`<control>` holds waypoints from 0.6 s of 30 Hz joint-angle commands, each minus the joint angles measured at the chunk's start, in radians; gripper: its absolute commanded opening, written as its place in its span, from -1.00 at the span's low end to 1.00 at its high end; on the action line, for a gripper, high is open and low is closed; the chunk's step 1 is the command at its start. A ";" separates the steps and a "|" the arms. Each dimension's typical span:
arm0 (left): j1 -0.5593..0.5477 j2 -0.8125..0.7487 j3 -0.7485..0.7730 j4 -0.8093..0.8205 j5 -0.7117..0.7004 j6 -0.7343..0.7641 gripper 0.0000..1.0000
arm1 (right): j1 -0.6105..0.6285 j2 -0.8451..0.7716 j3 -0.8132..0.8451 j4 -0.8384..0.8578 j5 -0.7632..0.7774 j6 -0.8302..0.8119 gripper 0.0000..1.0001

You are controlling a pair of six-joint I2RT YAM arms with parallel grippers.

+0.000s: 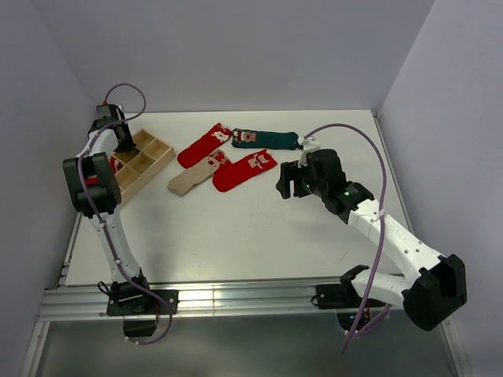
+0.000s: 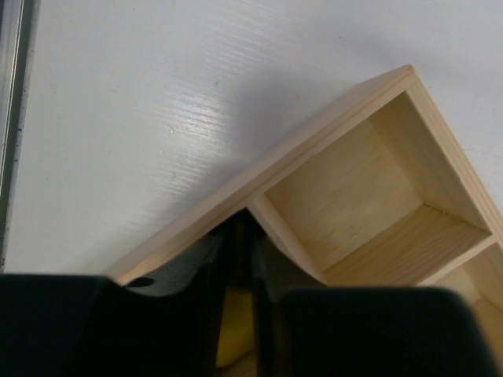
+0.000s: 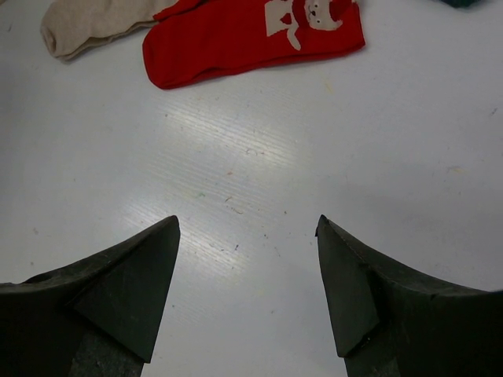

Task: Roll the socks
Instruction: Place the sock in the storage box, then reset both arms

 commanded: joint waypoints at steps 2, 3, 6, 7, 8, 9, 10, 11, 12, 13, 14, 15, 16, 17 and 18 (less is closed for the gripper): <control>-0.007 0.007 -0.057 -0.051 0.007 -0.005 -0.36 | -0.011 -0.048 0.008 0.015 0.027 -0.022 0.55; -0.007 -0.008 -0.059 -0.046 0.007 -0.010 -0.31 | -0.011 -0.054 0.007 0.016 0.027 -0.021 0.55; -0.008 -0.059 -0.039 -0.052 0.006 -0.013 -0.17 | -0.011 -0.069 0.007 0.015 0.033 -0.022 0.55; -0.008 -0.071 -0.026 -0.056 0.003 -0.013 -0.14 | -0.011 -0.074 0.008 0.013 0.036 -0.021 0.55; -0.008 -0.100 -0.022 -0.062 -0.002 -0.013 -0.12 | -0.011 -0.077 0.008 0.013 0.038 -0.022 0.55; -0.010 -0.117 -0.016 -0.066 -0.005 -0.018 -0.07 | -0.011 -0.088 0.010 0.013 0.039 -0.022 0.55; -0.010 -0.133 -0.011 -0.066 -0.008 -0.019 0.05 | -0.011 -0.094 0.010 0.015 0.044 -0.022 0.55; -0.010 -0.169 -0.010 -0.067 -0.008 -0.021 0.14 | -0.011 -0.100 0.010 0.013 0.048 -0.022 0.55; -0.013 -0.186 -0.003 -0.079 -0.009 -0.027 0.17 | -0.011 -0.112 0.011 0.012 0.053 -0.021 0.57; -0.014 -0.223 0.010 -0.093 -0.014 -0.031 0.22 | -0.012 -0.120 0.017 0.006 0.061 -0.019 0.57; -0.016 -0.245 0.013 -0.101 -0.017 -0.034 0.24 | -0.009 -0.128 0.022 0.001 0.074 -0.018 0.57; -0.019 -0.271 0.012 -0.112 -0.031 -0.047 0.26 | -0.011 -0.147 0.033 -0.005 0.084 -0.016 0.58; -0.022 -0.332 0.000 -0.115 -0.036 -0.053 0.42 | -0.011 -0.158 0.039 -0.017 0.090 -0.015 0.58; -0.025 -0.366 -0.009 -0.115 -0.043 -0.073 0.44 | -0.011 -0.169 0.048 -0.026 0.126 -0.010 0.59; -0.027 -0.402 -0.020 -0.116 -0.052 -0.083 0.46 | -0.011 -0.181 0.057 -0.037 0.145 0.001 0.60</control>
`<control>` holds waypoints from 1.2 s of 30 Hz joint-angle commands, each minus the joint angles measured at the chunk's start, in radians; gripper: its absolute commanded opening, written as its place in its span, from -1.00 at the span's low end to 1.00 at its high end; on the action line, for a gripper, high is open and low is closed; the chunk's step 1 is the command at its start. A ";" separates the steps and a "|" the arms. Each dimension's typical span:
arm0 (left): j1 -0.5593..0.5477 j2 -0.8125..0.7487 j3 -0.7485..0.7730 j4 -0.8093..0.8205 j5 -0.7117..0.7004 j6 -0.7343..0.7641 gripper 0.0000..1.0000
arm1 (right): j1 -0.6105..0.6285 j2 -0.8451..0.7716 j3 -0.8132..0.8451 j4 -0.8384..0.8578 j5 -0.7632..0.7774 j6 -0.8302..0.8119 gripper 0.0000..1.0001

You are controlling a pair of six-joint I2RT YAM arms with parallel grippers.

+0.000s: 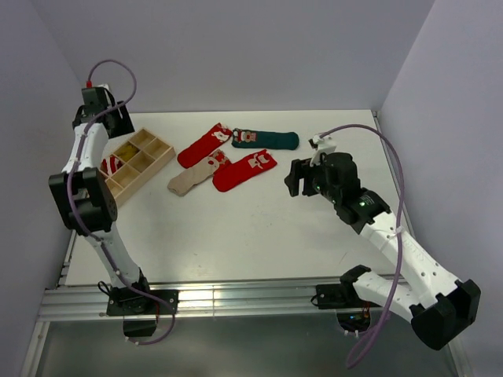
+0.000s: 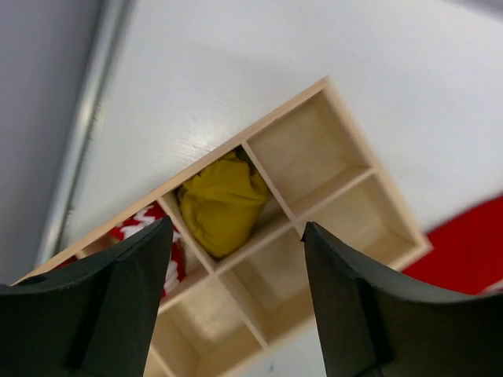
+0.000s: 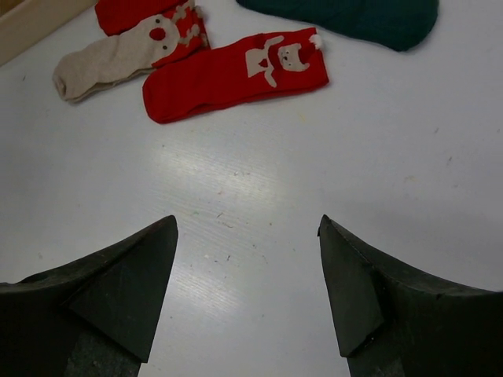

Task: Roll the socks
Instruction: Reset both arms

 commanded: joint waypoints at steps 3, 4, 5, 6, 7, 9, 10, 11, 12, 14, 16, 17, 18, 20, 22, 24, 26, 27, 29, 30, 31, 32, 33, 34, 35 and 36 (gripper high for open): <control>-0.013 -0.359 -0.066 -0.007 -0.042 -0.088 0.51 | -0.008 -0.104 0.093 -0.058 0.159 0.035 0.62; -0.013 -0.455 -0.083 0.002 -0.056 -0.097 0.56 | -0.008 -0.134 0.099 -0.075 0.185 0.041 0.63; -0.013 -0.508 -0.100 0.005 -0.066 -0.118 0.57 | -0.010 -0.146 0.102 -0.082 0.225 0.055 0.64; -0.013 -0.558 -0.120 0.010 -0.078 -0.128 0.58 | -0.008 -0.166 0.109 -0.089 0.251 0.061 0.64; -0.013 -0.659 -0.155 0.013 -0.104 -0.138 0.62 | -0.008 -0.180 0.114 -0.101 0.267 0.064 0.64; -0.013 -0.767 -0.221 0.030 -0.134 -0.160 0.70 | -0.008 -0.224 0.134 -0.116 0.310 0.072 0.65; -0.013 -0.875 -0.244 0.042 -0.159 -0.166 0.72 | -0.007 -0.238 0.142 -0.134 0.321 0.071 0.65; -0.013 -0.928 -0.264 0.056 -0.179 -0.187 0.76 | -0.007 -0.267 0.151 -0.145 0.333 0.071 0.65; -0.015 -0.974 -0.275 0.047 -0.191 -0.191 0.82 | -0.007 -0.279 0.162 -0.153 0.342 0.063 0.65; -0.053 -1.063 -0.259 -0.010 -0.266 -0.174 0.84 | -0.007 -0.316 0.169 -0.176 0.376 0.054 0.66; -0.094 -1.140 -0.246 -0.035 -0.294 -0.165 0.85 | -0.007 -0.376 0.169 -0.187 0.388 0.051 0.70; -0.130 -1.171 -0.248 -0.041 -0.320 -0.168 0.85 | -0.008 -0.397 0.168 -0.191 0.393 0.042 0.70; -0.144 -1.200 -0.252 -0.056 -0.329 -0.169 0.89 | -0.007 -0.445 0.160 -0.191 0.396 0.034 0.70; -0.185 -1.278 -0.254 -0.073 -0.371 -0.163 0.90 | -0.007 -0.496 0.145 -0.184 0.425 0.014 0.74; -0.200 -1.345 -0.257 -0.102 -0.401 -0.160 0.93 | -0.007 -0.557 0.122 -0.181 0.449 0.003 0.75; -0.253 -1.389 -0.263 -0.122 -0.441 -0.157 0.93 | -0.007 -0.588 0.105 -0.182 0.483 -0.011 0.75; -0.282 -1.448 -0.271 -0.141 -0.470 -0.159 0.94 | -0.007 -0.629 0.093 -0.178 0.514 -0.027 0.75; -0.292 -1.465 -0.275 -0.148 -0.504 -0.160 0.94 | -0.007 -0.644 0.084 -0.176 0.538 -0.034 0.75; -0.314 -1.511 -0.280 -0.170 -0.538 -0.159 0.94 | -0.007 -0.680 0.070 -0.165 0.558 -0.054 0.75; -0.319 -1.524 -0.280 -0.176 -0.582 -0.159 0.94 | -0.005 -0.692 0.064 -0.162 0.565 -0.060 0.75; -0.326 -1.545 -0.282 -0.186 -0.601 -0.159 0.94 | -0.007 -0.700 0.061 -0.156 0.572 -0.063 0.75; -0.337 -1.551 -0.278 -0.194 -0.622 -0.160 0.95 | -0.007 -0.717 0.059 -0.156 0.581 -0.066 0.75; -0.343 -1.559 -0.278 -0.199 -0.639 -0.163 0.95 | -0.007 -0.721 0.056 -0.156 0.584 -0.069 0.75; -0.348 -1.570 -0.275 -0.202 -0.668 -0.168 0.95 | -0.007 -0.727 0.057 -0.156 0.589 -0.071 0.75; -0.354 -1.574 -0.274 -0.213 -0.682 -0.172 0.95 | -0.007 -0.735 0.057 -0.158 0.594 -0.069 0.75; -0.358 -1.582 -0.275 -0.213 -0.696 -0.175 0.95 | -0.007 -0.738 0.057 -0.158 0.595 -0.069 0.75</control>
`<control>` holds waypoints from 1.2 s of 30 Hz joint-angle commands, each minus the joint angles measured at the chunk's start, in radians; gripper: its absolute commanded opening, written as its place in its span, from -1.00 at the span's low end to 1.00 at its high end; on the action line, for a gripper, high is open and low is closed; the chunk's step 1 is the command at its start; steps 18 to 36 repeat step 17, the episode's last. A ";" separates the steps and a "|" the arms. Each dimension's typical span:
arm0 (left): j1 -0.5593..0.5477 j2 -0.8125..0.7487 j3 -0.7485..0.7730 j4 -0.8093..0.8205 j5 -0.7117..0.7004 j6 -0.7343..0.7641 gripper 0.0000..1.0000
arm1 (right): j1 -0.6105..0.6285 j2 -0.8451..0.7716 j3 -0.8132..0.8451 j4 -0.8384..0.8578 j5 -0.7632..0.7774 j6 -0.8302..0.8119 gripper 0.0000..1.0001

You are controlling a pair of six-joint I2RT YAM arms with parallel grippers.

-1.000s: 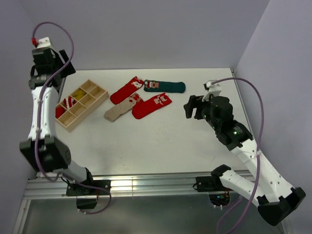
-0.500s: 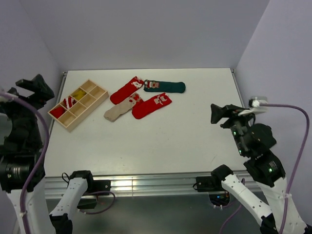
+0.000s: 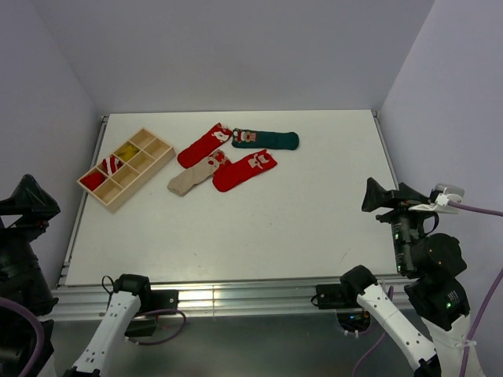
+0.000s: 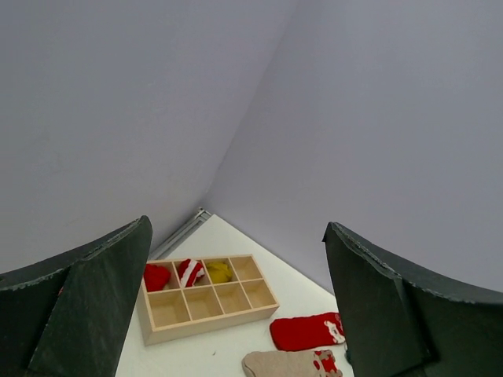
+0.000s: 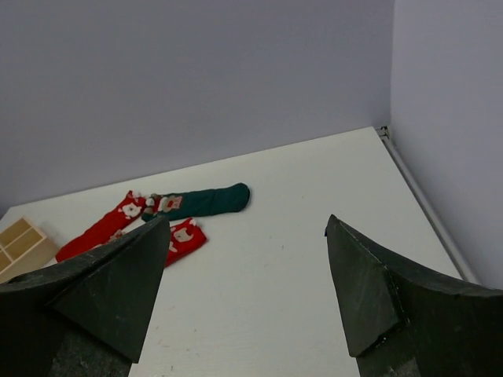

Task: Roll the socks
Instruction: Reset both arms

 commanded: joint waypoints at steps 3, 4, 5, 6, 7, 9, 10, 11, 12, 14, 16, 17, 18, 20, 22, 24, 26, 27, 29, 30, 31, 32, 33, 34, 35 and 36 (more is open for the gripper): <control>-0.025 -0.012 -0.008 -0.041 -0.136 -0.023 0.96 | -0.005 -0.027 -0.001 0.016 0.049 -0.020 0.75; -0.033 -0.013 -0.008 -0.040 -0.142 -0.022 0.96 | -0.005 -0.029 -0.004 0.016 0.049 -0.015 0.75; -0.036 -0.013 -0.013 -0.040 -0.147 -0.022 0.96 | -0.005 -0.030 -0.007 0.016 0.048 -0.012 0.74; -0.039 -0.010 -0.013 -0.038 -0.152 -0.022 0.96 | -0.005 -0.032 -0.010 0.015 0.046 -0.009 0.75; -0.043 -0.010 -0.014 -0.035 -0.155 -0.017 0.96 | -0.005 -0.032 -0.012 0.015 0.046 -0.004 0.75; -0.050 -0.010 -0.017 -0.030 -0.156 -0.014 0.96 | -0.005 -0.035 -0.018 0.016 0.045 -0.001 0.74; -0.053 -0.010 -0.019 -0.029 -0.153 -0.013 0.96 | -0.005 -0.035 -0.019 0.016 0.043 -0.003 0.74; -0.053 -0.010 -0.020 -0.027 -0.143 -0.009 0.96 | -0.005 -0.036 -0.022 0.018 0.045 -0.004 0.74; -0.053 -0.010 -0.020 -0.024 -0.136 -0.009 0.96 | -0.005 -0.038 -0.022 0.022 0.046 -0.006 0.74; -0.054 -0.007 -0.020 -0.023 -0.135 -0.006 0.96 | -0.005 -0.044 -0.027 0.028 0.052 -0.012 0.74; -0.056 -0.001 -0.016 -0.021 -0.133 -0.005 0.96 | -0.005 -0.049 -0.029 0.042 0.054 -0.021 0.75; -0.056 0.002 -0.011 -0.020 -0.132 -0.005 0.96 | -0.005 -0.049 -0.030 0.044 0.059 -0.023 0.75; -0.056 0.002 -0.011 -0.020 -0.132 -0.005 0.96 | -0.005 -0.049 -0.030 0.044 0.059 -0.023 0.75; -0.056 0.002 -0.011 -0.020 -0.132 -0.005 0.96 | -0.005 -0.049 -0.030 0.044 0.059 -0.023 0.75; -0.056 0.002 -0.011 -0.020 -0.132 -0.005 0.96 | -0.005 -0.049 -0.030 0.044 0.059 -0.023 0.75; -0.056 0.002 -0.011 -0.020 -0.132 -0.005 0.96 | -0.005 -0.049 -0.030 0.044 0.059 -0.023 0.75; -0.056 0.002 -0.011 -0.020 -0.132 -0.005 0.96 | -0.005 -0.049 -0.030 0.044 0.059 -0.023 0.75; -0.056 0.002 -0.011 -0.020 -0.132 -0.005 0.96 | -0.005 -0.049 -0.030 0.044 0.059 -0.023 0.75; -0.056 0.002 -0.011 -0.020 -0.132 -0.005 0.96 | -0.005 -0.049 -0.030 0.044 0.059 -0.023 0.75; -0.056 0.002 -0.011 -0.020 -0.132 -0.005 0.96 | -0.005 -0.049 -0.030 0.044 0.059 -0.023 0.75; -0.056 0.002 -0.011 -0.020 -0.132 -0.005 0.96 | -0.005 -0.049 -0.030 0.044 0.059 -0.023 0.75; -0.056 0.002 -0.011 -0.020 -0.132 -0.005 0.96 | -0.005 -0.049 -0.030 0.044 0.059 -0.023 0.75; -0.056 0.002 -0.011 -0.020 -0.132 -0.005 0.96 | -0.005 -0.049 -0.030 0.044 0.059 -0.023 0.75; -0.056 0.002 -0.011 -0.020 -0.132 -0.005 0.96 | -0.005 -0.049 -0.030 0.044 0.059 -0.023 0.75; -0.056 0.002 -0.011 -0.020 -0.132 -0.005 0.96 | -0.005 -0.049 -0.030 0.044 0.059 -0.023 0.75; -0.056 0.002 -0.011 -0.020 -0.132 -0.005 0.96 | -0.005 -0.049 -0.030 0.044 0.059 -0.023 0.75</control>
